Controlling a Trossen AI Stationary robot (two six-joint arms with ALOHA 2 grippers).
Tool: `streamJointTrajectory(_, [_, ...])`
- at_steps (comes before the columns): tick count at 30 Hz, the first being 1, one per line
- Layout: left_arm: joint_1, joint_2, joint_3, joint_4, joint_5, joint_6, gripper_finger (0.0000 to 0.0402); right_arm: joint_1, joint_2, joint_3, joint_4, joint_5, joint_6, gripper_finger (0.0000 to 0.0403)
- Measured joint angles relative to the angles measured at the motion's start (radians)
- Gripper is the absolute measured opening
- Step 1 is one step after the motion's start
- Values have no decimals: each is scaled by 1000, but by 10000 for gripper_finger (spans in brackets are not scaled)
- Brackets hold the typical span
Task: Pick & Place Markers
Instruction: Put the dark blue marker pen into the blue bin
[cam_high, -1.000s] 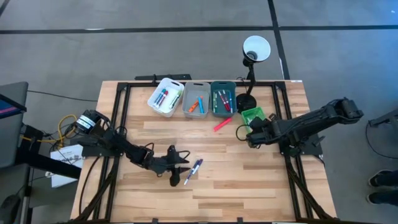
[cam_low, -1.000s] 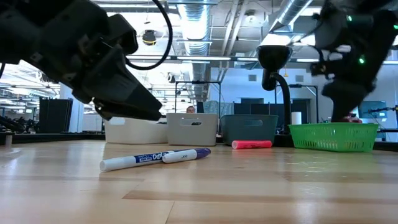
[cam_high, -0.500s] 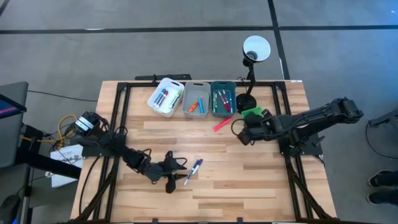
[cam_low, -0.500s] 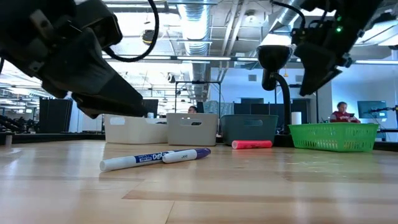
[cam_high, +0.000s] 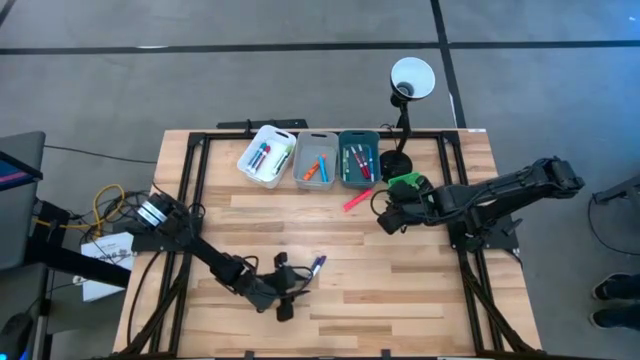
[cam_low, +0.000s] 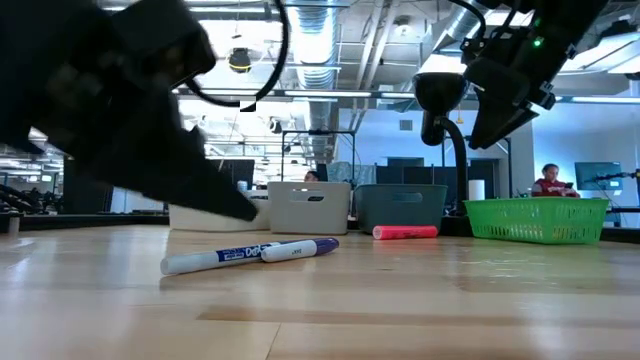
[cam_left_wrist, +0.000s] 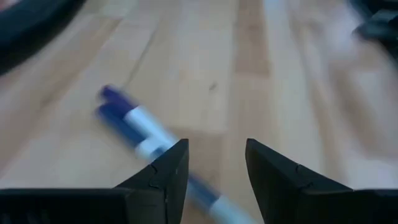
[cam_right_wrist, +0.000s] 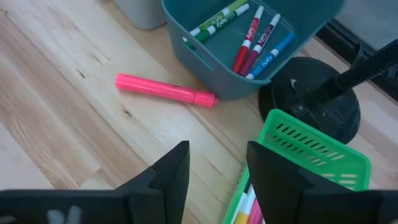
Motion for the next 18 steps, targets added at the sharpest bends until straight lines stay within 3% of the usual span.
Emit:
streamJointTrajectory(4, [-1,-5,-8,-18,-41,28,154,0,0,0,9,-2,0,146])
streamJointTrajectory(18, [53,-6,-2,-54,48,-53,154,0,0,0,14,-3,0,137])
